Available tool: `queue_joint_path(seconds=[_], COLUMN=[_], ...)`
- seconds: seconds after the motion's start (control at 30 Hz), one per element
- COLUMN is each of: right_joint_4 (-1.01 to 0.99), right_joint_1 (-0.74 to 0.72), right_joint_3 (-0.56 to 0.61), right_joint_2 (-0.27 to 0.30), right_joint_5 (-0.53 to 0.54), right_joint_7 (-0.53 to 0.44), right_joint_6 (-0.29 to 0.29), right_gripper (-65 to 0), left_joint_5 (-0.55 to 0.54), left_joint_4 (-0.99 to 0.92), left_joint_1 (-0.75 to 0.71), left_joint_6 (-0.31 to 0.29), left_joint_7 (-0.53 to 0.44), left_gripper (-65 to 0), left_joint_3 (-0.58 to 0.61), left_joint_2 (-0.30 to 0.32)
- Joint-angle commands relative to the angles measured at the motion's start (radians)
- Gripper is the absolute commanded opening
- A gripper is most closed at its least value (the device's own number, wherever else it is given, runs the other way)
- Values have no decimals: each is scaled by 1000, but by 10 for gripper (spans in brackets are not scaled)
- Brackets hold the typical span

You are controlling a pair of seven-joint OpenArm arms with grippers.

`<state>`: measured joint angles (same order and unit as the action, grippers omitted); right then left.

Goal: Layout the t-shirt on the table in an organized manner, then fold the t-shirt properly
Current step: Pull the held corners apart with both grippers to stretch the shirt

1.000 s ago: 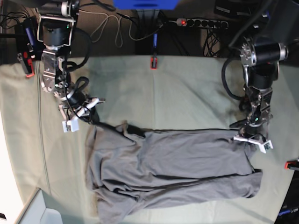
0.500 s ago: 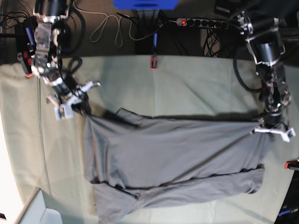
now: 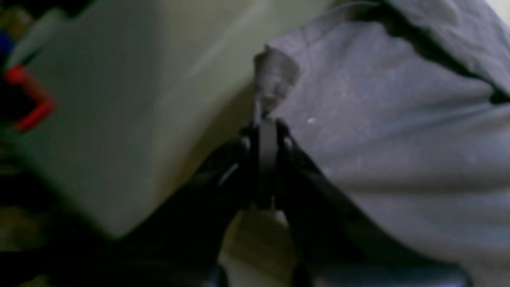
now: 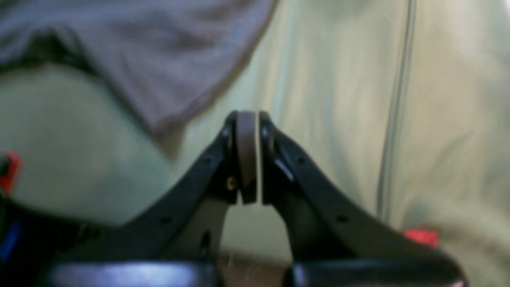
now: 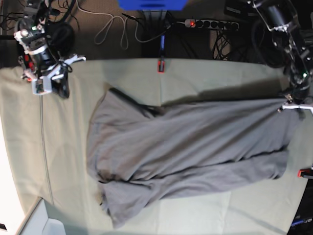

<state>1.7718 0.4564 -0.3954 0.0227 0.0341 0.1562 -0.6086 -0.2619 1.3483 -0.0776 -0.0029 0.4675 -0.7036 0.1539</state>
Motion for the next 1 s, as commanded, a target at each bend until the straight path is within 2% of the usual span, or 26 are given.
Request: queue_joint_path(seconds=[0.0, 0.1, 0.17, 0.23, 0.3, 0.4, 0.5, 0.73, 0.97], right_joint_4=[41, 58, 29, 9, 1, -23, -33, -137, -254], right_joint_1=[14, 8, -14, -38, -67, -117, -129, -161, -224], right_joint_3=[3, 3, 3, 11, 43, 79, 109, 164, 164], right_joint_2=[-5, -46, -73, -79, -79, -79, -85, -93, -93], right_joint_5=[19, 11, 8, 8, 8, 10, 16, 10, 10], right_joint_7=[-28, -16, 4, 73, 170, 297, 322, 320, 320], right_joint_6=[-14, -84, -89, -89, -89, -89, -89, -89, -89], right_gripper=[-650, -650, -650, -629, -544, -379, -261, -255, -255], left_joint_5=[-3, -3, -3, -3, -3, -3, -3, -3, -3], left_joint_4=[38, 50, 47, 47, 47, 47, 47, 47, 47], left_joint_1=[2, -24, -26, -26, -26, -26, -31, -31, -31], left_joint_6=[-3, -3, -3, -3, -3, -3, -3, -3, -3], left_joint_7=[-19, -25, -25, -25, -25, -23, -23, -23, -25], left_gripper=[-649, -649, -649, -649, -649, -649, -649, -649, -649], left_joint_3=[-6, -4, -4, -1, 0, 0, 0, -4, -4], left_joint_2=[11, 11, 11, 11, 11, 11, 11, 11, 11])
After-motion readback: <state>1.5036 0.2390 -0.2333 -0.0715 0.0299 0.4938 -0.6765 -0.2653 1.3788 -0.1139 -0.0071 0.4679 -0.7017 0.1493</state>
